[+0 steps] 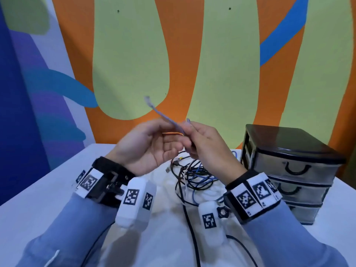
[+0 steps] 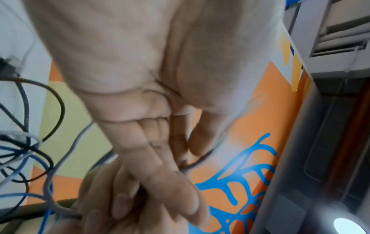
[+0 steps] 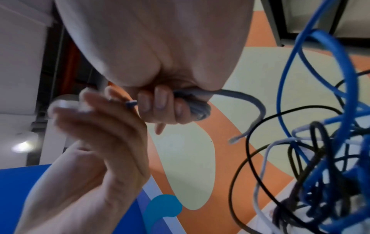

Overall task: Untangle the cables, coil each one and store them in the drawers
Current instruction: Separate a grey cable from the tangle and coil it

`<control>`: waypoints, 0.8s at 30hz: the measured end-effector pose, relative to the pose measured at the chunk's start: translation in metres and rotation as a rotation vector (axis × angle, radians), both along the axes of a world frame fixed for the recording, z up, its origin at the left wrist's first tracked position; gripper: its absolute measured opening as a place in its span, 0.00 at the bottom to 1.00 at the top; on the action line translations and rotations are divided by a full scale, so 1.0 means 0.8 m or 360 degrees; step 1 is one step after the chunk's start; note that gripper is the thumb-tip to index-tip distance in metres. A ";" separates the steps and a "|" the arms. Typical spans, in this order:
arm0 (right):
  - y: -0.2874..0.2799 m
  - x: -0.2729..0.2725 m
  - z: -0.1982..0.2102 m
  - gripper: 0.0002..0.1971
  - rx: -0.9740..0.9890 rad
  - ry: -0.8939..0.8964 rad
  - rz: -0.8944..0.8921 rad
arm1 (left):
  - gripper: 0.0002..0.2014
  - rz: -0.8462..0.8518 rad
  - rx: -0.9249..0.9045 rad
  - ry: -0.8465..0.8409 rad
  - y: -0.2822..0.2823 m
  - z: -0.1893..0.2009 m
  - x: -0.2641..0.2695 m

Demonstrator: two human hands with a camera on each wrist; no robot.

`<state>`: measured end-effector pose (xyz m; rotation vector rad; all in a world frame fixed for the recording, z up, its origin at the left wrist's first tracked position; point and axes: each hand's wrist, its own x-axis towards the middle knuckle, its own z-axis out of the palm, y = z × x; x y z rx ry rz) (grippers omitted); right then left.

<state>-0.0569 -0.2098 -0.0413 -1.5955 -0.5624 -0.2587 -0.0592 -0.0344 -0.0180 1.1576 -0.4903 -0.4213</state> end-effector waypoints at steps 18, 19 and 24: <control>-0.006 -0.006 0.002 0.23 0.0424 0.0478 0.0167 | 0.07 0.1437 0.0528 -0.1481 -0.008 -0.023 0.031; -0.006 -0.005 0.001 0.24 0.0453 0.0511 0.0202 | 0.05 0.1381 0.0496 -0.1494 -0.011 -0.025 0.032; -0.010 -0.004 0.001 0.25 0.0704 0.0634 0.0348 | 0.05 0.1156 0.0562 -0.1361 -0.022 -0.026 0.021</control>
